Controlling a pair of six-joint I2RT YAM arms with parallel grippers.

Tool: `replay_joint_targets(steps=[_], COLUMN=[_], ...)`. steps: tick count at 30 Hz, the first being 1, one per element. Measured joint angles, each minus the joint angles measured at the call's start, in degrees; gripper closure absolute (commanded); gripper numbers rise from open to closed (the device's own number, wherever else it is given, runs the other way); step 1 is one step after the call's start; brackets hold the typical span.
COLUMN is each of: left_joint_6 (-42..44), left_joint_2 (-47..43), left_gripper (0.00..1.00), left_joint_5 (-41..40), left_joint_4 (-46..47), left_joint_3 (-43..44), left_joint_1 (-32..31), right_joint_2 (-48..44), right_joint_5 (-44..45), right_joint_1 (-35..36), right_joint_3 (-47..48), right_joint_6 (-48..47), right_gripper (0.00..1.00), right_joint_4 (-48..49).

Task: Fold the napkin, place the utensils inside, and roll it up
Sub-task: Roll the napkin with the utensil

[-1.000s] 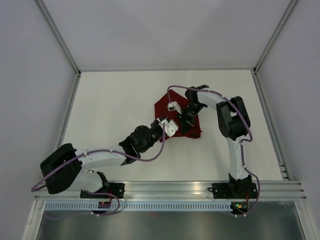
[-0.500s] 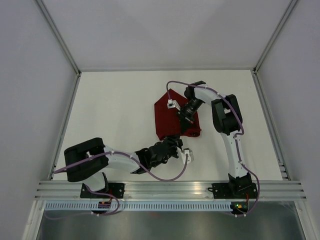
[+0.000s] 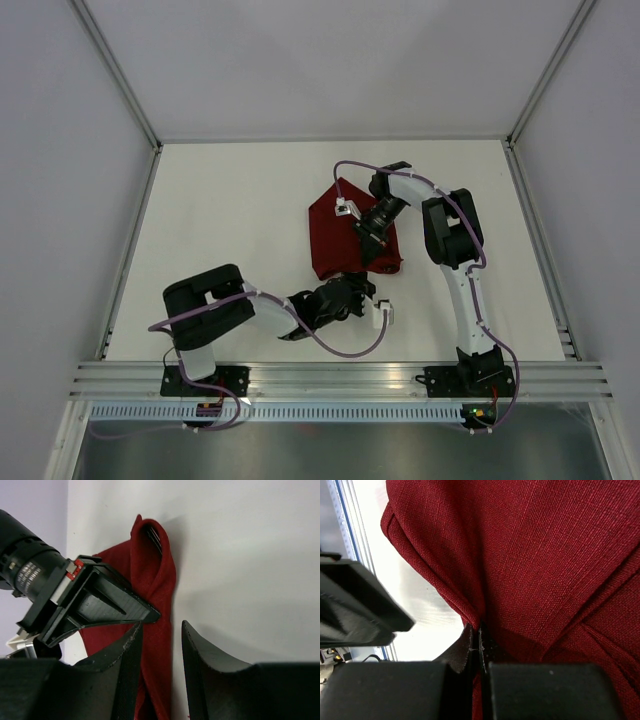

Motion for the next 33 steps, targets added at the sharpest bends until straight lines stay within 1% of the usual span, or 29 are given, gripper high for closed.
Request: replay_joint_targets(steps=[6, 14, 23, 25, 29, 33], left_joint_6=[0.0, 0.0, 0.4, 0.7, 1.7, 2.5], left_joint_2=[2.6, 4.3, 5.8, 5.9, 6.9, 7.4], left_gripper=[0.57, 0.58, 0.6, 0.63, 0.73, 0.76], left_joint_5=[3.0, 5.2, 6.5, 6.7, 7.3, 7.9], left_joint_4=[-1.8, -2.8, -3.8, -3.8, -3.9, -4.1], left_joint_3=[1.7, 3.2, 3.8, 3.9, 4.7, 5.3], left_joint_1=[3.6, 6.7, 8.4, 8.5, 9.2, 9.7], right_joint_2=[0.1, 0.6, 0.7, 0.7, 0.7, 0.7], right_joint_5=[0.0, -0.2, -0.2, -0.2, -0.2, -0.1], right_joint_1=[0.0, -0.1, -0.2, -0.2, -0.2, -0.4], right_joint_3=[0.1, 0.7, 0.8, 0.8, 0.8, 1.1], right_joint_6=[0.2, 0.7, 1.2, 1.2, 1.4, 1.6], right_gripper=[0.99, 1.0, 1.0, 1.0, 1.0, 1.0], right_joint_4=[0.0, -0.5, -0.5, -0.5, -0.5, -0.3])
